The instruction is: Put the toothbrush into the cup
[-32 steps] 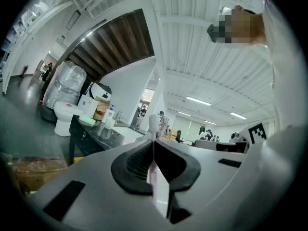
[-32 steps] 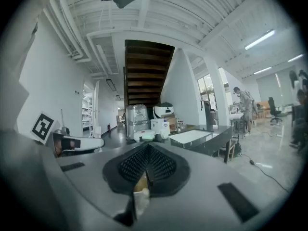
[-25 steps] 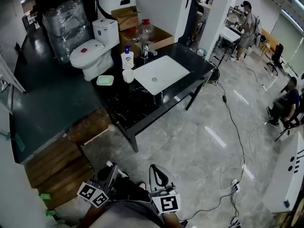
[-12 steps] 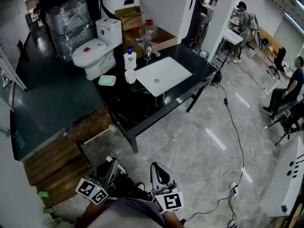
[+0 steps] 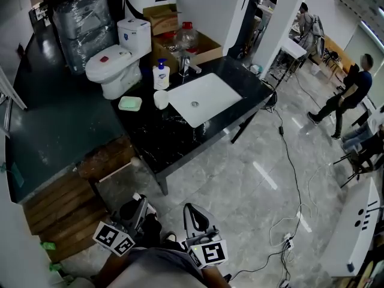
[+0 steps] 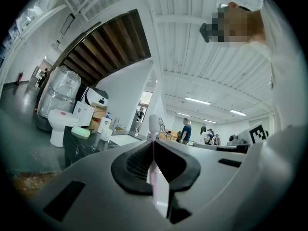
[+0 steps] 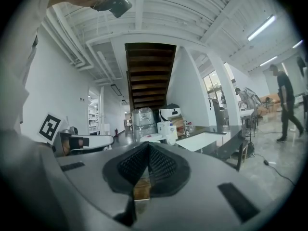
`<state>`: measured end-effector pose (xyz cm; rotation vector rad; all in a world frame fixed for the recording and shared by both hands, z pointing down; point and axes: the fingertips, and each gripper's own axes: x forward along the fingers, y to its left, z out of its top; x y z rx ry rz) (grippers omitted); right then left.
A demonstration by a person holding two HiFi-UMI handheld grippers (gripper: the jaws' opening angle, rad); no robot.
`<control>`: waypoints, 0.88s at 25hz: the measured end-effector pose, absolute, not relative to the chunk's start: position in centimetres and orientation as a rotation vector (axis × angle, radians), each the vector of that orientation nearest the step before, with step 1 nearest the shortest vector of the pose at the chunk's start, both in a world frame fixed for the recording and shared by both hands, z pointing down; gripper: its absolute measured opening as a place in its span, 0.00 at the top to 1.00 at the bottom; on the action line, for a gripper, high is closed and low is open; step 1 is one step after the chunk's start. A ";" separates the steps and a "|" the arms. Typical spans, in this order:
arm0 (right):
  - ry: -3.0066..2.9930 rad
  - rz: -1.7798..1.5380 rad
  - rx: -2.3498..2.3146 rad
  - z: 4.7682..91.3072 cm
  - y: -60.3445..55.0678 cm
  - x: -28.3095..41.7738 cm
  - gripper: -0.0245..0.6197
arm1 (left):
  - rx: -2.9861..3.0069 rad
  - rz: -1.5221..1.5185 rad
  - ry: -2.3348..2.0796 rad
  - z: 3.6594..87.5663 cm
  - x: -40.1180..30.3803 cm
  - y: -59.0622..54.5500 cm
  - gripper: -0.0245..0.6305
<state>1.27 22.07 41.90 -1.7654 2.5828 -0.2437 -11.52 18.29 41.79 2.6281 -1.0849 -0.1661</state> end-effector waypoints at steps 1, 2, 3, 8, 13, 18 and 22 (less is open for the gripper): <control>2.589 -0.241 -1.763 41.8 21.5 1.1 0.95 | 2.638 -0.166 -1.086 41.6 -11.5 17.7 0.93; 2.596 -0.238 -1.762 41.7 20.8 1.0 0.95 | 2.644 -0.169 -1.086 41.4 -11.5 17.0 0.93; 2.603 -0.234 -1.761 41.6 20.0 0.9 0.95 | 2.645 -0.174 -1.084 41.3 -11.5 16.2 0.93; 2.625 -0.244 -1.740 41.1 16.5 -0.3 0.95 | 2.630 -0.213 -1.068 40.9 -12.2 12.8 0.93; 2.625 -0.240 -1.748 40.6 12.9 -1.9 0.95 | 2.632 -0.250 -1.056 40.1 -13.7 9.0 0.93; 2.691 -0.264 -1.718 40.6 9.9 -4.8 0.95 | 2.633 -0.298 -1.034 39.1 -15.6 5.7 0.93; 2.759 -0.152 -1.747 40.2 7.9 -7.2 0.95 | 2.653 -0.313 -1.031 38.4 -16.8 3.2 0.93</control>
